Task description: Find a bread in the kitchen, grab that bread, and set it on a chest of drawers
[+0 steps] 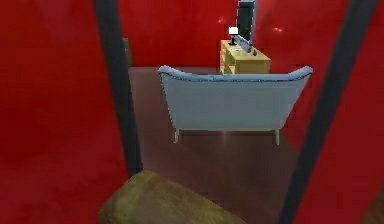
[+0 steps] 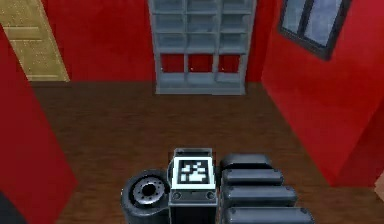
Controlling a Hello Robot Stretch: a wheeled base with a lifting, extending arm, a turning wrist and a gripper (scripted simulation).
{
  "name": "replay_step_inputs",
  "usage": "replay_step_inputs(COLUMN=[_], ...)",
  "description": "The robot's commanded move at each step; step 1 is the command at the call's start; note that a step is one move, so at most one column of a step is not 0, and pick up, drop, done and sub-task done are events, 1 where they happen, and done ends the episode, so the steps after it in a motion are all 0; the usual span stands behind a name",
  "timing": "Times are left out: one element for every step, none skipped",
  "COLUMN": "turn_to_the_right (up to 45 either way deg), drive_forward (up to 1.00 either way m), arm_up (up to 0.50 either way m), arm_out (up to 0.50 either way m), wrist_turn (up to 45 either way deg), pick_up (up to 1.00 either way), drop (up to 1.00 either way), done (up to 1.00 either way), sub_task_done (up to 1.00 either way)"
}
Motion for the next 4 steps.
replay_step_inputs(turn_to_the_right=[45.0,0.0,-42.0,0.0], drive_forward=[0.00,0.20,0.00,0.75], arm_up=[0.00,0.00,0.00,0.00], arm_out=[0.00,0.00,0.00,0.00], wrist_turn=[0.0,0.0,0.0,0.0], pick_up=[0.00,0.00,0.00,0.00], drop=[0.00,0.00,0.00,0.00], done=[0.00,0.00,0.00,0.00], sub_task_done=[0.00,0.00,0.00,0.00])
